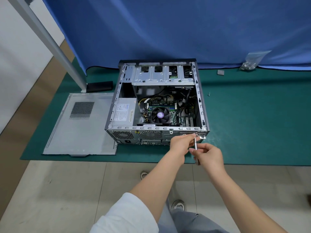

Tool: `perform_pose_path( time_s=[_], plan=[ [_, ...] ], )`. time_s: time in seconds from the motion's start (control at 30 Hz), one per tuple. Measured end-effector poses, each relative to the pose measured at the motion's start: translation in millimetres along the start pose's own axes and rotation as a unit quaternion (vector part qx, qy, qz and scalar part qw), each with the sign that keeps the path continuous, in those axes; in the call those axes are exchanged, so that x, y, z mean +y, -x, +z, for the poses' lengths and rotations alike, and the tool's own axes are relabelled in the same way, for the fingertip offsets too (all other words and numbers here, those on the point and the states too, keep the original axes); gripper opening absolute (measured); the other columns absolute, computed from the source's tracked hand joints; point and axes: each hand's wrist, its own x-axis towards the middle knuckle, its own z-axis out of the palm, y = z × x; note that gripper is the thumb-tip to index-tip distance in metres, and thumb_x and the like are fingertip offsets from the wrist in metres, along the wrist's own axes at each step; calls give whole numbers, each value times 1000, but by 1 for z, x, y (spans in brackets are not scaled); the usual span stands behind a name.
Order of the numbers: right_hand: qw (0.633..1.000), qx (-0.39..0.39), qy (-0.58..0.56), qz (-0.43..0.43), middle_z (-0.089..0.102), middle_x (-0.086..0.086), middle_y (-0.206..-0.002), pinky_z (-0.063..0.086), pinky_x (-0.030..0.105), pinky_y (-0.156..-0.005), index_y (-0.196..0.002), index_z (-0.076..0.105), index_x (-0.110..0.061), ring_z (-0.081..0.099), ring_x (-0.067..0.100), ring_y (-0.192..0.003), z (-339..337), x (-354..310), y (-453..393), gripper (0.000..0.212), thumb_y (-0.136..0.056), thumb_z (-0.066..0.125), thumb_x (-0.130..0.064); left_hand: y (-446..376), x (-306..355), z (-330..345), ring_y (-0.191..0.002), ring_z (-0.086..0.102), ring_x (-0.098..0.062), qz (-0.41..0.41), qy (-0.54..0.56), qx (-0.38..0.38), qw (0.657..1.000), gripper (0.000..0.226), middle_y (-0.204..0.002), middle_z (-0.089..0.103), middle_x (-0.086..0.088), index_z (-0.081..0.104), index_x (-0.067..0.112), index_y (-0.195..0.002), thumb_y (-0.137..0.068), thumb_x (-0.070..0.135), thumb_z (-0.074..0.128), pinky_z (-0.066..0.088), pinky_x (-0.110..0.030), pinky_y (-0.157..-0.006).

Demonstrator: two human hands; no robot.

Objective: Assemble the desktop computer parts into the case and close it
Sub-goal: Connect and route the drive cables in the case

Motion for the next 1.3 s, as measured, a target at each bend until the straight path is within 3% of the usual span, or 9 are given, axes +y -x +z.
perform_pose_path(
  time_s=[0.13,0.33,0.5,0.67,0.87,1.0,1.13,1.2,1.3],
  plan=[
    [1000,0,3,-2,60,3,-61,49,38,-62,-77,62,-16,54,22,-54,0,-1,0,16,-79,76,-7,1,0,-1,-73,66,-1,-3,12,-6,1000,16,-100,73,-2,68,10,-104,-90,18,64,44,-18,-65],
    [1000,-3,-8,-2,62,2,-59,51,34,-56,-76,66,-19,58,22,-56,-2,0,2,17,-82,72,-5,0,-1,-1,-79,67,-8,8,13,-3,1000,5,-96,73,-3,67,12,-92,-90,15,64,48,-27,-90],
    [1000,-3,-10,-9,64,6,-61,54,41,-62,-74,67,-21,60,25,-58,-2,-1,3,22,-87,67,-4,-1,-3,1,-74,66,-8,15,29,4,999,5,-90,73,-2,67,12,-87,-90,13,63,51,-20,-75],
    [999,-2,-48,-2,67,4,-66,53,30,-51,-86,63,-18,63,12,-47,0,-2,4,19,-88,62,1,-1,-6,0,-93,66,-14,14,1,5,1000,7,-97,74,0,68,19,-84,-89,18,63,45,-31,-95],
    [998,-23,-51,-1,70,8,-71,54,26,-49,-94,54,-16,67,11,-51,-2,-1,3,16,-92,58,-1,-3,-5,0,-67,57,-17,31,-17,16,999,15,-93,71,-7,70,16,-75,-86,8,65,50,-22,-64],
    [995,-56,-64,58,69,5,-62,55,31,-54,-88,56,-6,63,17,-46,-3,-5,1,18,-81,73,-4,-6,-8,0,-90,64,-18,43,-16,26,999,6,-91,72,-4,72,13,-83,-85,9,69,53,-29,-84],
    [995,-48,-62,68,66,7,-57,56,32,-52,-82,56,-2,62,18,-45,-6,-5,-1,17,-81,73,-1,-7,-12,2,-95,63,-13,59,-27,42,997,10,-100,73,-3,74,10,-93,-85,15,71,52,-25,-82],
    [994,-46,-71,69,66,9,-60,54,27,-47,-81,57,-2,63,16,-45,-6,-4,-2,11,-86,67,0,-6,-12,3,-90,63,-16,54,-32,27,998,16,-96,72,-3,73,6,-97,-86,17,70,52,-30,-87],
    [994,-59,-64,68,65,8,-59,54,24,-46,-80,58,-2,62,13,-44,-4,-5,-2,14,-93,56,0,-6,-11,2,-55,52,-13,42,-44,11,998,19,-88,71,1,71,4,-100,-88,18,67,46,-25,-58]
  ],
)
